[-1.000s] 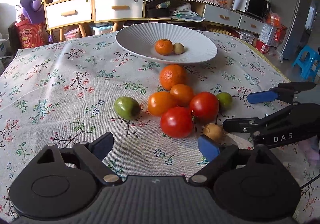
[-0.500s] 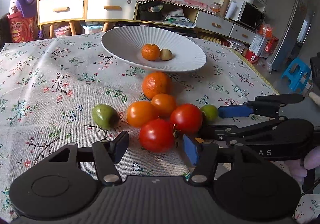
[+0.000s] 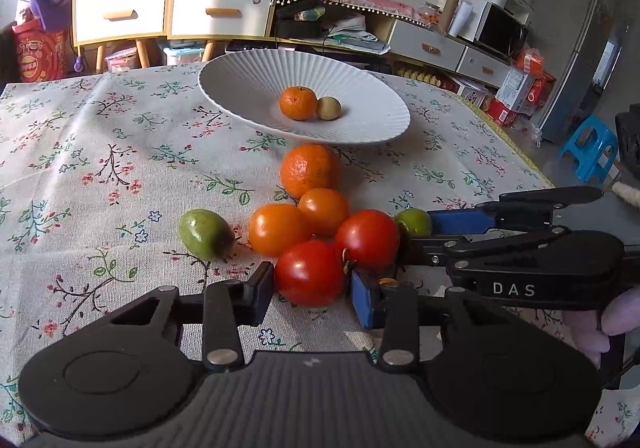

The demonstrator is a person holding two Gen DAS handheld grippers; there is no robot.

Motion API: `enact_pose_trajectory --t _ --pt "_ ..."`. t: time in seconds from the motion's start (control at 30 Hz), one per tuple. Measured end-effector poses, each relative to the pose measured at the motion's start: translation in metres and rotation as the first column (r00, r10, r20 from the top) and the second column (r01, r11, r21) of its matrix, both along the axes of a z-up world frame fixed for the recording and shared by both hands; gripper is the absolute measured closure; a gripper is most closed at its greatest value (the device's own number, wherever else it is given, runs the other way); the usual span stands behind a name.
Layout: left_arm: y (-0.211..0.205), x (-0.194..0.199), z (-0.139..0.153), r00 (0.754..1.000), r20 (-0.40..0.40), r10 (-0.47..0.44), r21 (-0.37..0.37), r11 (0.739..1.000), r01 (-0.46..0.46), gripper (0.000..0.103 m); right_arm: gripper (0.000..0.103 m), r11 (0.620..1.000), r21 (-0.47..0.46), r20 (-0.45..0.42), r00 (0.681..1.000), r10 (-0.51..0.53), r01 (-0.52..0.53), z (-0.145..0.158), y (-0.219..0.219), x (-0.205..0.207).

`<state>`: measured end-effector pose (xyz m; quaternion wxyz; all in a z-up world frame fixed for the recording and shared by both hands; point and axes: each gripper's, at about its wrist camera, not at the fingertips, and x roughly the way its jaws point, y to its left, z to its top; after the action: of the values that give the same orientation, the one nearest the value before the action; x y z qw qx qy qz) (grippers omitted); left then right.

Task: Organize fruits
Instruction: 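Close the left tool on a red tomato while the right tool grasps a green lime, then carry the tomato and lime into the white bowl and open both tools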

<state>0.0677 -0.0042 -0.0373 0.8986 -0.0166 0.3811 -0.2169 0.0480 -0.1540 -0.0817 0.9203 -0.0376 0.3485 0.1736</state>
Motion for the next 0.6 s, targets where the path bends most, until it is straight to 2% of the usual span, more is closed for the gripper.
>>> enact_pose_trajectory --t 0.07,0.6 --pt "-0.0006 -0.0005 0.0011 1.0 0.001 -0.001 0.008 1.0 0.001 0.065 0.071 1.0 0.003 -0.002 1.0 0.007 -0.007 0.0001 0.0003 0.0003" --pt "-0.0017 -0.0006 0.01 1.0 0.015 -0.023 0.007 1.0 0.023 0.066 0.071 1.0 0.014 0.028 1.0 0.0 0.0 0.0093 -0.001 -0.0019"
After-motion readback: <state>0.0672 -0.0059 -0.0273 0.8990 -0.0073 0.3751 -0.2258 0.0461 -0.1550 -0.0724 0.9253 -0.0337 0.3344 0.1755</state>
